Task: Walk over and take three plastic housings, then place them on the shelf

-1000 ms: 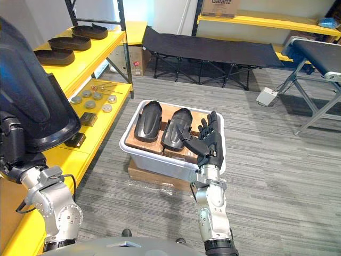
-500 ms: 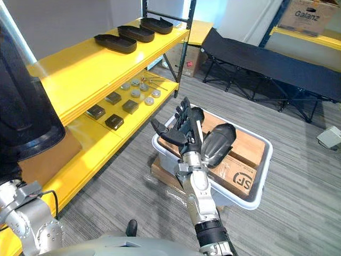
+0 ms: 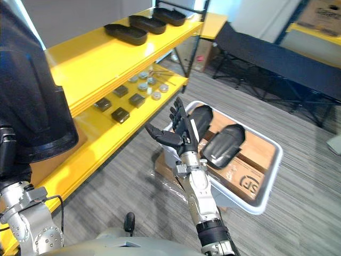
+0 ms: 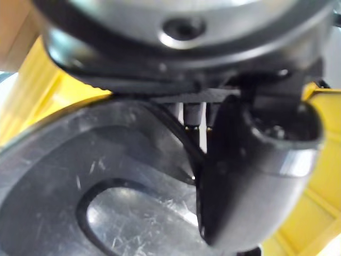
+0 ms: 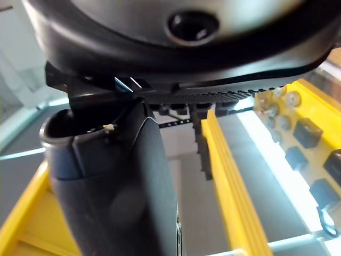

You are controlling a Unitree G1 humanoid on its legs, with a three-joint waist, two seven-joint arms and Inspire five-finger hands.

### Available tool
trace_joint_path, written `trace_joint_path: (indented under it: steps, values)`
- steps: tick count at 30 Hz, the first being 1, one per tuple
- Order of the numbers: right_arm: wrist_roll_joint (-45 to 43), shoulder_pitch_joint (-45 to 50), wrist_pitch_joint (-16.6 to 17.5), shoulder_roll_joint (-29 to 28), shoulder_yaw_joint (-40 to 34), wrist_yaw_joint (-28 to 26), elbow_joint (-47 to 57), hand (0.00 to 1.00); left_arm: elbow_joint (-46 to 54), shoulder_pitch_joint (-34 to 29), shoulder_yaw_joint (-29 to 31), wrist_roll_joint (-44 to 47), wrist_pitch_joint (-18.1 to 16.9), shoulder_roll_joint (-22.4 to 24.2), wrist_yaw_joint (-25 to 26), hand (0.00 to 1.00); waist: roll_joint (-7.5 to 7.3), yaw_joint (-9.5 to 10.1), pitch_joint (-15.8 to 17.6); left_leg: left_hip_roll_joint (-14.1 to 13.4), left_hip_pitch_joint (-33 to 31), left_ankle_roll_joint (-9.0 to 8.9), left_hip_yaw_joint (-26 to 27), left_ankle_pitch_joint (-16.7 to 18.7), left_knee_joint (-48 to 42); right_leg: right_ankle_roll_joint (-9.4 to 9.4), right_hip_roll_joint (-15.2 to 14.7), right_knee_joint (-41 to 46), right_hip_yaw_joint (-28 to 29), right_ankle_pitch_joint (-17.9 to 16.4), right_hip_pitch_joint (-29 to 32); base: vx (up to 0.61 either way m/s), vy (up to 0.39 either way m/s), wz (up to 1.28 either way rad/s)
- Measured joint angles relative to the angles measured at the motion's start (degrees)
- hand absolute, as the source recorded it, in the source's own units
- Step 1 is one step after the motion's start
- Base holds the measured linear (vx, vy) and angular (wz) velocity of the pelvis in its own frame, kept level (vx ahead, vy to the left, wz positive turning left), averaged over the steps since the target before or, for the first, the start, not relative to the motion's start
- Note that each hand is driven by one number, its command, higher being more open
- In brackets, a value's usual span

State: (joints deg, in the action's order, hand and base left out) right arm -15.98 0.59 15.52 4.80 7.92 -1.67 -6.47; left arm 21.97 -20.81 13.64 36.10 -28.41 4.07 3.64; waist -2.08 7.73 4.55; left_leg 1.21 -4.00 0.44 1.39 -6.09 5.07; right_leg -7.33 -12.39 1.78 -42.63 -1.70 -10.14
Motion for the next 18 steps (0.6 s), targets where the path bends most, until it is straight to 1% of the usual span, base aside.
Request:
trace_joint_path:
  steps: [2, 3, 4, 6, 7, 9, 10, 11, 12, 13, 14, 15, 16, 17, 18]
  values:
    - [-0.77, 0.34, 0.02, -0.04, -0.99, -0.01, 0.0, 1.0, 0.0, -0.11, 0.05, 0.0, -0.03, 0.01, -0.71, 0.0, 0.61, 0.18, 0.44, 1.05, 0.38, 0.25, -0.5, 0.12, 0.0, -0.28, -2.0, 3.31, -0.49, -1.19, -0.12, 0.07, 0.116, 0.5]
    - [-1.46, 0.34, 0.08, -0.09, -1.14, -0.06, 0.0, 1.0, 0.01, -0.19, 0.07, -0.18, -0.05, 0.03, -0.81, 0.0, 0.9, 0.16, 0.44, 1.74, 0.56, 0.82, -0.83, 0.45, 0.01, -0.36, -3.27, 5.23, -1.1, -1.62, -0.12, 0.06, 0.113, 0.37]
    - [-1.59, 0.34, 0.11, -0.09, -1.16, -0.08, 0.0, 1.0, 0.01, -0.21, 0.06, -0.32, -0.06, 0.03, -0.86, 0.0, 0.97, 0.12, 0.41, 2.0, 0.6, 1.17, -0.8, 0.68, 0.01, -0.3, -3.82, 6.09, -1.16, -1.69, -0.12, 0.06, 0.096, 0.4]
    - [-2.48, 0.34, 0.25, -0.1, -1.01, -0.61, 0.0, 1.0, 0.01, -0.39, -0.18, -0.75, -0.05, 0.02, -0.92, 0.0, 0.99, 0.2, 0.45, 2.99, 1.04, 1.96, -0.41, 1.11, -0.05, -0.29, -6.12, 9.94, -1.08, -1.7, 0.34, 0.08, 0.099, 0.27]
    - [-2.49, 0.34, 0.36, -0.17, -0.87, -0.84, 0.0, 1.0, 0.01, -0.66, -0.18, -0.74, -0.05, 0.02, -0.92, 0.0, 0.94, 0.27, 0.46, 3.38, 1.3, 2.01, -0.54, 1.12, -0.08, -0.29, -6.79, 10.94, -1.07, -1.69, 0.37, 0.1, 0.099, 0.18]
    - [-2.49, 0.34, 1.66, -0.5, -0.48, -2.46, 0.01, 1.0, 0.01, -2.16, -0.35, -0.73, 0.07, 0.01, -1.33, 0.0, 0.86, 0.26, 0.42, 5.09, 2.2, 2.96, -1.84, 1.67, -0.18, -0.26, -9.63, 15.32, -1.04, -1.57, 0.43, 0.13, 0.092, 0.32]
    - [-2.49, 0.34, 2.01, -0.46, -0.5, -2.84, 0.0, 1.0, 0.01, -2.27, -0.34, -0.71, 0.16, 0.02, -1.53, 0.0, 0.86, 0.26, 0.42, 5.44, 2.38, 3.38, -2.43, 1.73, -0.2, -0.03, -10.35, 16.75, -0.97, -1.36, 0.5, 0.15, 0.073, 0.52]
    - [-2.48, 0.34, 2.64, -0.2, -0.48, -3.1, 0.0, 1.0, 0.01, -2.3, -0.29, -0.61, 0.2, 0.01, -2.22, 0.0, 0.91, 0.43, 0.4, 5.94, 2.61, 3.96, -3.72, 1.72, -0.25, 0.74, -11.97, 20.87, -0.8, -0.66, 1.25, 0.12, 0.051, 0.5]
    - [-2.48, 0.38, 2.97, -0.1, -0.49, -3.11, 0.0, 1.0, 0.01, -2.28, -0.26, -0.52, 0.2, -0.03, -2.75, 0.0, 0.92, 0.48, 0.39, 6.14, 2.72, 4.15, -4.44, 1.64, -0.31, 1.59, -12.77, 23.14, -0.72, -0.06, 1.69, 0.18, 0.053, 0.72]
    - [-2.49, 0.57, 3.46, 0.07, -0.52, -3.11, 0.0, 1.0, 0.01, -2.29, -0.32, -0.54, 0.2, -0.09, -3.75, 0.0, 1.01, 0.5, 0.47, 6.38, 2.88, 4.75, -5.63, 1.53, -1.38, 4.46, -14.08, 27.72, 0.31, 1.9, 2.8, 0.19, 0.056, 0.71]
    - [-2.49, 0.83, 3.76, 0.08, -0.45, -3.11, -0.01, 1.0, 0.01, -2.41, -0.21, -0.54, 0.19, -0.12, -4.45, 0.0, 1.22, 0.53, 0.6, 6.31, 3.0, 4.92, -6.43, 2.13, -2.87, 7.39, -14.76, 32.87, 3.8, 4.27, 5.07, 0.2, 0.054, 0.68]
    - [-2.46, 0.82, 3.82, -0.05, -0.35, -3.21, -0.01, 1.0, 0.01, -2.38, -0.15, -0.52, 0.17, -0.23, -4.53, 0.0, 1.35, 0.53, 0.75, 6.21, 3.26, 5.0, -7.31, 2.56, -3.47, 6.95, -14.47, 35.77, 6.28, 4.12, 6.56, 0.19, 0.038, 0.57]
    - [-2.46, 0.8, 4.06, 0.02, -0.11, -3.82, -0.01, 1.0, -0.05, -2.38, -0.22, -0.46, 0.18, -0.44, -4.5, 0.0, 2.13, 0.41, 1.23, 5.86, 4.29, 5.02, -9.41, 3.53, -4.16, 5.13, -12.08, 40.38, 11.13, -1.13, 8.82, 0.14, 0.022, 0.54]
    - [-2.48, 0.8, 4.13, 0.18, -0.09, -4.46, 0.0, 1.0, -0.04, -2.37, -0.26, -0.27, 0.16, -0.57, -4.5, 0.0, 2.74, 0.12, 1.53, 5.64, 5.65, 4.95, -11.05, 4.73, -4.19, 4.31, -9.38, 41.65, 13.56, -5.53, 10.5, 0.12, 0.015, 0.51]
    - [-2.55, 0.76, 4.16, 0.21, -0.08, -4.69, 0.04, 1.0, -0.05, -2.24, -0.29, -0.24, 0.11, -0.74, -4.5, 0.0, 3.04, 0.02, 1.71, 5.63, 6.17, 5.2, -11.55, 5.16, -4.25, 3.98, -8.13, 41.01, 14.04, -7.28, 11.42, 0.07, 0.016, 0.4]
